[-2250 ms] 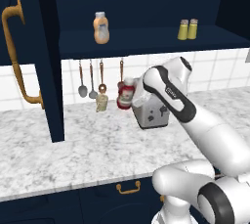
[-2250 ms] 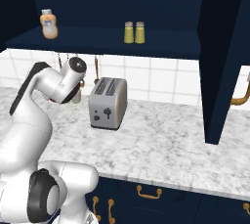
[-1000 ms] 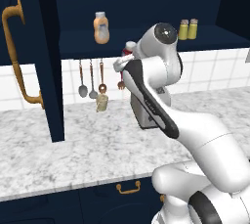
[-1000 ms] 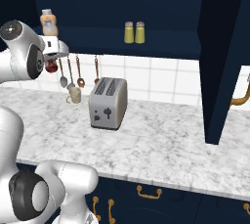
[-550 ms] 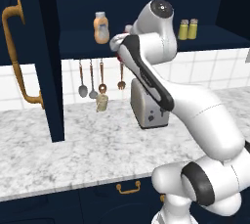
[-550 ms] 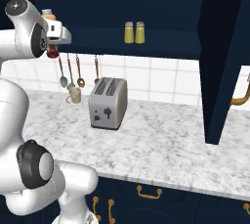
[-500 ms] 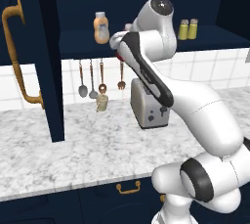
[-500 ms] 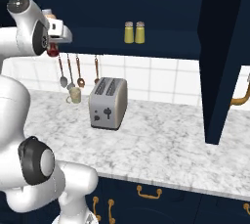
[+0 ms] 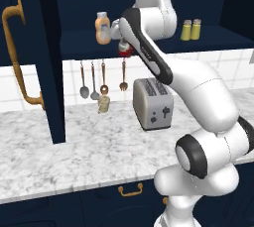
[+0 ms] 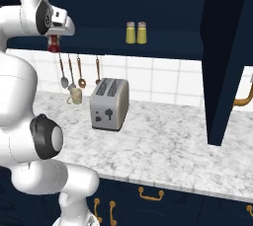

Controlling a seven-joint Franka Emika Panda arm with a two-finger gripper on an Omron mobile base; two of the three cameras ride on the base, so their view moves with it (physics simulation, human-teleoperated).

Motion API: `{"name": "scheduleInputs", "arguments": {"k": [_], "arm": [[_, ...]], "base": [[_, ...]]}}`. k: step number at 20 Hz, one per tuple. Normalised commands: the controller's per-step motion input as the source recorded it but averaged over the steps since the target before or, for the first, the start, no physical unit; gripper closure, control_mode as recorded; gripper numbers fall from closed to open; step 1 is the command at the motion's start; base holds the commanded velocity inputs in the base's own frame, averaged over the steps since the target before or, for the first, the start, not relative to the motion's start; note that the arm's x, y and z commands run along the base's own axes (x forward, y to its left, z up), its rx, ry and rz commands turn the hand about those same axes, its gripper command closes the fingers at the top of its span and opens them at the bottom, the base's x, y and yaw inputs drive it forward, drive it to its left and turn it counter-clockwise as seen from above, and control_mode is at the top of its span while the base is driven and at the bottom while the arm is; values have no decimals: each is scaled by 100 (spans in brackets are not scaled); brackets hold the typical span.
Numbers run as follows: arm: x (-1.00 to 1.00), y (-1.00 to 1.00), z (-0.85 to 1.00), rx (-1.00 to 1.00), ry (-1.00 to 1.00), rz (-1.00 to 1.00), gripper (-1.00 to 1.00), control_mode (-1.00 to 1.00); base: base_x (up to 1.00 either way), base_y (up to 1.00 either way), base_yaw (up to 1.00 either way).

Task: Put the shaker and condiment bottle from the counter next to their counterparts in the cabinet.

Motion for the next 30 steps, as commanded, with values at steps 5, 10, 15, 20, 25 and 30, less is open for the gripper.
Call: {"name": "scheduleInputs", "arguments": {"k": [5,10,15,20,25,30], "arm": [[30,0,29,2,0,-4,100,-100],[25,0,18,1,0,-4,100,-100],[23,0,-10,-5,0,-4,100,-100],[23,0,-27,-9,0,-2,100,-100],[21,0,-8,-4,0,0,100,-100],[17,0,0,0,0,0,100,-100]], "base": [[0,0,0],[0,0,0],[0,0,0],[0,0,0],[0,0,0],[0,0,0]]}}
